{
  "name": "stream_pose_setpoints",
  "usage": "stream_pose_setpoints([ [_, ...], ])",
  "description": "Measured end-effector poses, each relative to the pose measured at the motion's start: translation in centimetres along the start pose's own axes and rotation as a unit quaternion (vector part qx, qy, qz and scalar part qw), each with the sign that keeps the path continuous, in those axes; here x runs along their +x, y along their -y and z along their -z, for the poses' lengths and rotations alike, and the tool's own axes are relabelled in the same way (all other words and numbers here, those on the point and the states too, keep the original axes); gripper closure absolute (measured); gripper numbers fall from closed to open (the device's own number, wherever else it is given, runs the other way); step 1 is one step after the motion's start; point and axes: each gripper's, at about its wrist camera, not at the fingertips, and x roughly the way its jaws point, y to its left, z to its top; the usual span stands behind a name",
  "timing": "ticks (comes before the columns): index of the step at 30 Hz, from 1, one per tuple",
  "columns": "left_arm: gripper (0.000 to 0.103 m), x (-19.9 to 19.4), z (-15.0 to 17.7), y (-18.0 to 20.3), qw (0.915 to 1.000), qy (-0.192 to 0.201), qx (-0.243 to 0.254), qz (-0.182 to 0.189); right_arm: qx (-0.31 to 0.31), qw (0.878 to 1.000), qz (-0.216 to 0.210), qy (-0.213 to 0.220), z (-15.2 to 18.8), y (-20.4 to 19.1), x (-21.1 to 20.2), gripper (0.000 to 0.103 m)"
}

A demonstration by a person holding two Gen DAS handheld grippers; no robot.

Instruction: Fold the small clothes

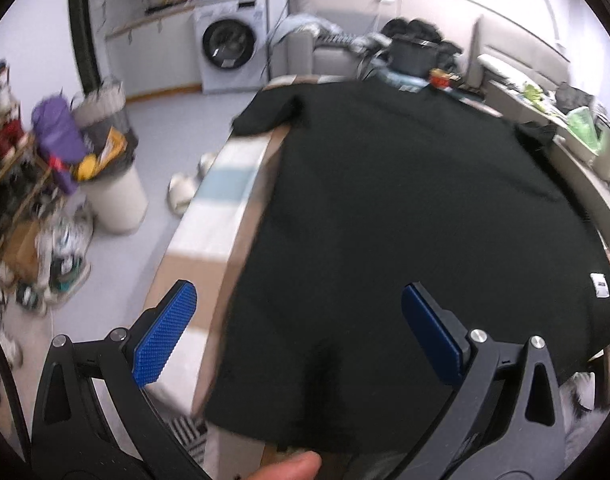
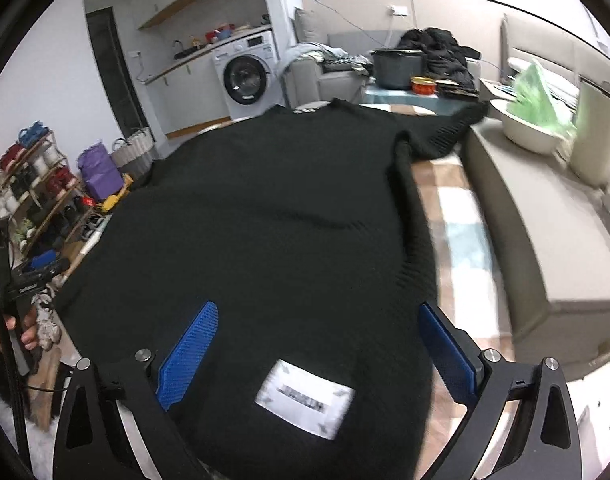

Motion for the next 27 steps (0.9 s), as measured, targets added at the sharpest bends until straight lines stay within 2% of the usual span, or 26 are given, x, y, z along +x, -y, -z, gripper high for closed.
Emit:
stream_pose_setpoints([
  [2, 0.006, 0.7, 0.9, -1.3, 0.9997, -0.020, -0.010, 0.007, 0.012, 1.000, 0.006, -0.008, 0.5, 0.8, 0.0, 0.006],
  [4, 0.019, 1.1, 1.8, -2.5, 0.9991, -0.033, -0.020, 0.017, 0.018, 1.000, 0.012, -0.014, 0.9, 1.4, 0.0, 0.007],
  [9, 0.030, 3.3, 3.7, -4.9, 0.9970, -0.059, -0.042, 0.029, 0.032, 0.999, 0.017, -0.010, 1.6, 2.0, -0.2, 0.007],
  [12, 0.037, 3.5, 3.5, -5.0, 0.9966, -0.058, -0.044, 0.037, 0.037, 0.999, 0.016, -0.011, 1.9, 2.2, -0.4, 0.007],
  [16, 0.060, 3.7, 3.3, -4.5, 0.9954, -0.064, -0.038, 0.061, 0.045, 0.999, 0.014, -0.015, 2.1, 2.9, -0.7, 0.007],
  [17, 0.062, 3.6, 3.4, -4.4, 0.9956, -0.064, -0.033, 0.059, 0.047, 0.999, 0.015, -0.017, 2.2, 3.2, -0.8, 0.007],
  [19, 0.081, 3.3, 3.2, -3.7, 0.9957, -0.066, -0.028, 0.060, 0.052, 0.998, 0.018, -0.021, 2.5, 3.7, -1.2, 0.007],
  [21, 0.092, 3.1, 3.0, -3.5, 0.9947, -0.066, -0.033, 0.071, 0.057, 0.998, 0.017, -0.027, 2.6, 4.3, -1.5, 0.007],
  [22, 0.095, 3.1, 2.9, -3.5, 0.9941, -0.064, -0.036, 0.079, 0.058, 0.998, 0.017, -0.032, 2.7, 4.5, -1.5, 0.007],
  [24, 0.096, 2.7, 2.9, -3.1, 0.9943, -0.056, -0.036, 0.083, 0.061, 0.997, 0.007, -0.043, 3.0, 4.7, -1.4, 0.012],
  [27, 0.097, 2.2, 2.9, -3.1, 0.9936, -0.044, -0.044, 0.095, 0.071, 0.995, -0.004, -0.064, 3.7, 5.0, -0.5, 0.024],
])
